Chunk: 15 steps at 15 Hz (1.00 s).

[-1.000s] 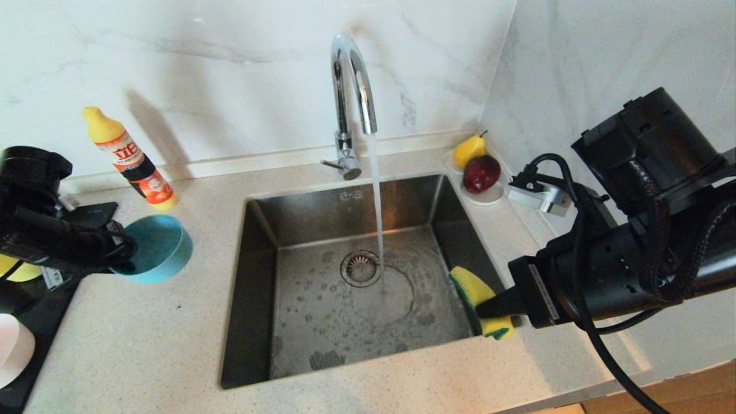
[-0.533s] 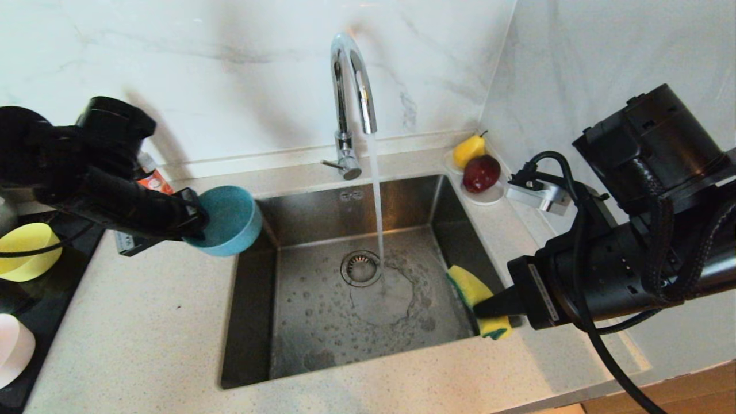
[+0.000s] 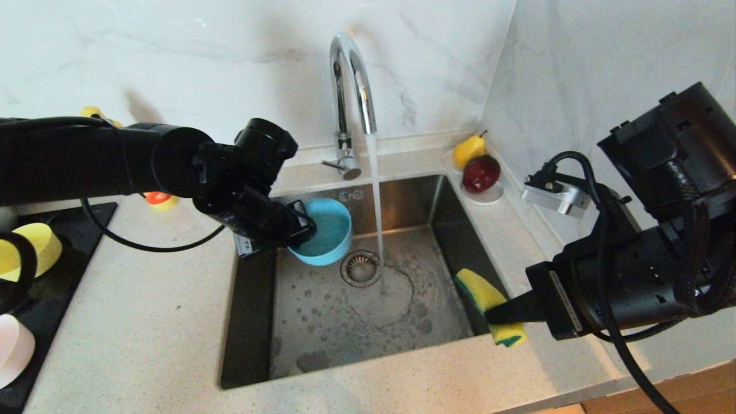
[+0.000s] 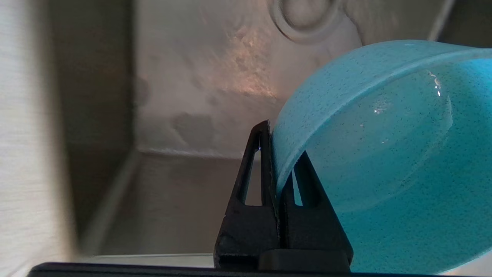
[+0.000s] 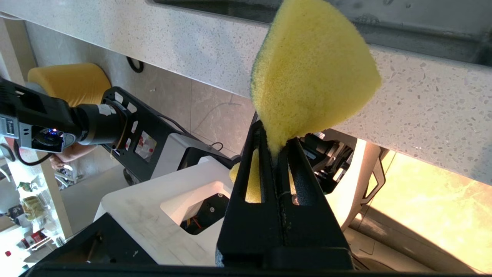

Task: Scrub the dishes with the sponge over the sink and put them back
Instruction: Wash the bowl

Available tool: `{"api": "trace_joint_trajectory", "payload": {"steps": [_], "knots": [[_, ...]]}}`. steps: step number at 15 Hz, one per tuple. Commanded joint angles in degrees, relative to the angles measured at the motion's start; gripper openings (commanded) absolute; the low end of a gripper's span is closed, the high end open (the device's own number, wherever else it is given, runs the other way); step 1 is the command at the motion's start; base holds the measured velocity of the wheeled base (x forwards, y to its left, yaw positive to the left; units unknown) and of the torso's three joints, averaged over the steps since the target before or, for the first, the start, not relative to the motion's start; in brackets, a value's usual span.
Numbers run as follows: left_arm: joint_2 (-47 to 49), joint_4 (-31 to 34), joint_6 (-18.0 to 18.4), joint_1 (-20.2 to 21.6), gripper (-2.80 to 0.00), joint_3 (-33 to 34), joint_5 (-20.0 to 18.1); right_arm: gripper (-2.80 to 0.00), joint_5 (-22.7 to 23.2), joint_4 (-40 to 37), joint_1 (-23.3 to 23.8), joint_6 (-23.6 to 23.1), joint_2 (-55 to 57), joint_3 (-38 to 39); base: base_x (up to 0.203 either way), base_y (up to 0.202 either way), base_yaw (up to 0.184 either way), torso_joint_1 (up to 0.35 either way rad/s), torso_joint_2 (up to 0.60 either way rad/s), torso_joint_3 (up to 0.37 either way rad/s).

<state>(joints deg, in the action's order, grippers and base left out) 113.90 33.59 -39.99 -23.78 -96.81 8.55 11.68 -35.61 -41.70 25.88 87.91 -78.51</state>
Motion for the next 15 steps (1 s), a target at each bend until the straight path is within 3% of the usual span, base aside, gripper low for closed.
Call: {"api": "trace_joint_trajectory", "payload": {"steps": [1,5,13,15], "knots": [[3.86,-0.06,-0.35,-3.26,-2.80,-0.89,0.16,-2.80,0.12,-0.16,-0.04,0.14,-0.47,0.29,0.000,0.000,0.000,0.000,0.00,0.000],[9.91,-0.07,-4.04,-5.30,-2.80,-4.56,2.57,-2.80,0.71,-0.16,-0.04,0.14,-0.99,0.29,0.000,0.000,0.000,0.000,0.00,0.000],[18.48,-1.29,-6.69,-6.02,-2.80,-12.50,5.04,-2.80,1.33,2.16,-0.04,0.14,-0.90,1.96,0.000,0.000,0.000,0.000,0.00,0.000],[19.12,-4.16,-6.86,-6.02,-2.80,-12.82,5.25,-2.80,1.33,2.30,-0.04,0.14,-0.55,2.22,0.000,0.000,0.000,0.000,0.00,0.000]]}}
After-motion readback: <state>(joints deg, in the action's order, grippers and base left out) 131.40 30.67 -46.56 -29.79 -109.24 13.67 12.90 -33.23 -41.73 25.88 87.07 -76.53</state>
